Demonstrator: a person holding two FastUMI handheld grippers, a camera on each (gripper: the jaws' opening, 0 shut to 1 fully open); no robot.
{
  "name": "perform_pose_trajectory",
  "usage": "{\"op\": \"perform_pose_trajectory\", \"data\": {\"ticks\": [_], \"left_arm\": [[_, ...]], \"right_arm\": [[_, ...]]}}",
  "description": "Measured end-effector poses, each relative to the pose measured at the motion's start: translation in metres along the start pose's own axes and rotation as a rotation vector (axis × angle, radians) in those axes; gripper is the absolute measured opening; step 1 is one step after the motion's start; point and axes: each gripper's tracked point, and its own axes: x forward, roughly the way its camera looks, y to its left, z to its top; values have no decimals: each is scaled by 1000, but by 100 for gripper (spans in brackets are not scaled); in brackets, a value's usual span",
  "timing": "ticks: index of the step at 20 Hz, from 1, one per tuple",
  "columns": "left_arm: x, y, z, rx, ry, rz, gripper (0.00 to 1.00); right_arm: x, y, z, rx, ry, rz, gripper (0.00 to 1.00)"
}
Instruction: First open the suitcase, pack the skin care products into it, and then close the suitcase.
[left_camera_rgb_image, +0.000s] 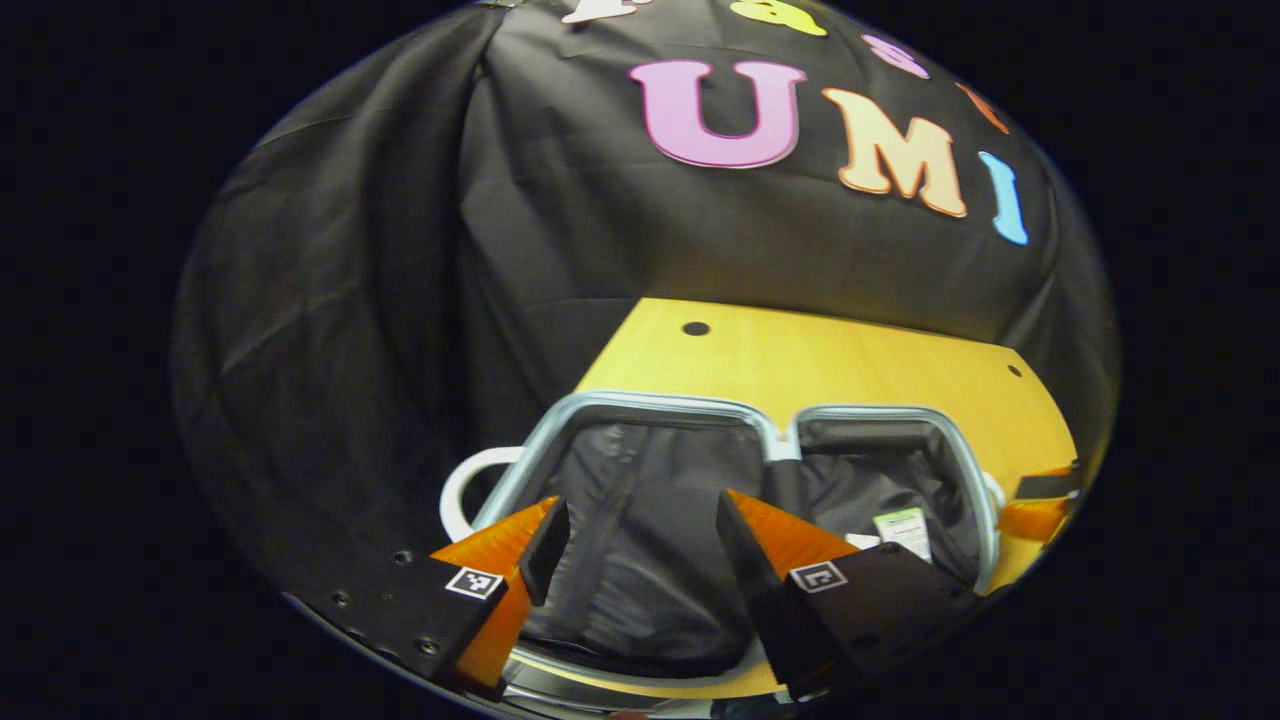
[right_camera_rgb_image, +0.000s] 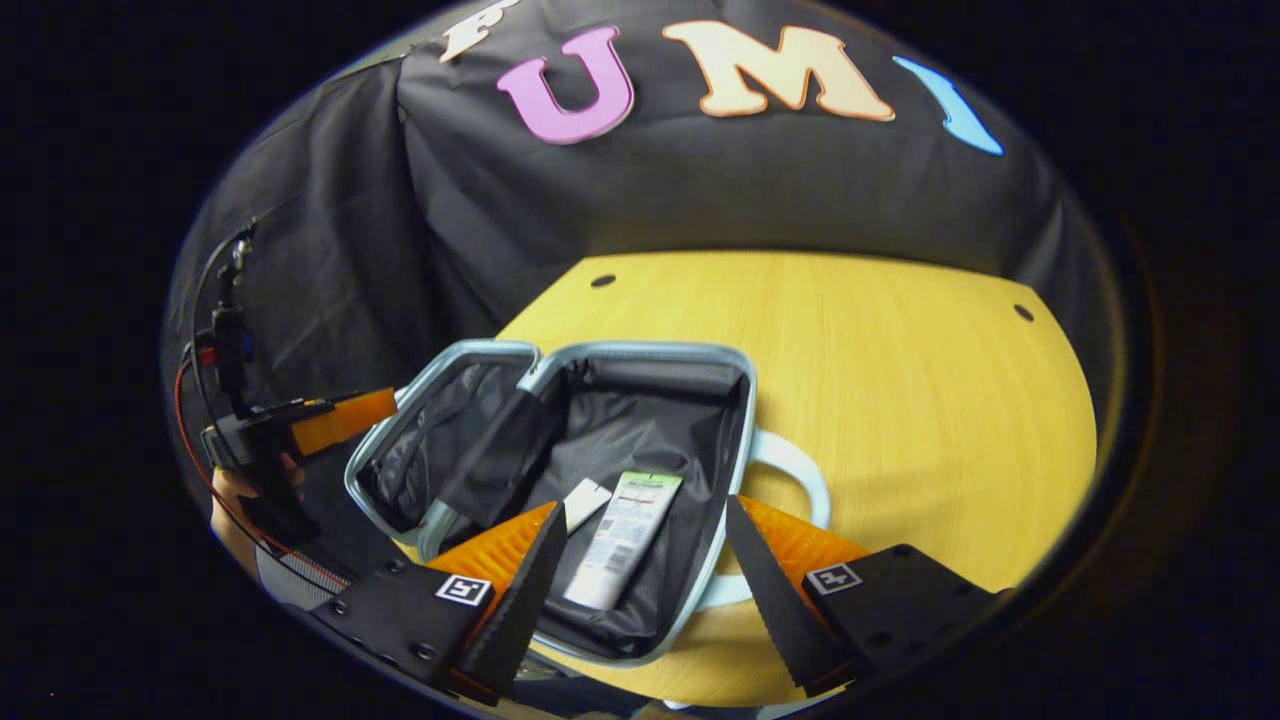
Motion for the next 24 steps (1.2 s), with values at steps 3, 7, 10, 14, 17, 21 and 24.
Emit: {"op": "perform_pose_trajectory", "data": {"ticks": [3, 7, 10, 14, 17, 21, 24], "left_arm": [[3, 87, 9, -45, 9, 72, 92], [27, 147, 1, -47, 54, 167, 93], [54, 144, -19, -34, 122, 216, 93], [80, 162, -53, -106, 230, 208, 93], [93, 176, -71, -148, 310, 177, 92], [101, 183, -85, -216, 399, 134, 75], [115, 168, -91, -247, 425, 85, 53]], "right_arm": [[-17, -7, 22, -12, -97, -7, 92], [-33, -34, 30, -37, -140, -71, 98], [-46, -60, 29, -59, -154, -141, 98], [-61, -86, 25, -18, -146, -217, 98], [-69, -102, 24, -26, -142, -272, 98], [-78, -120, 17, -87, -121, -328, 92], [-80, -125, 11, -48, -111, -333, 98]]}}
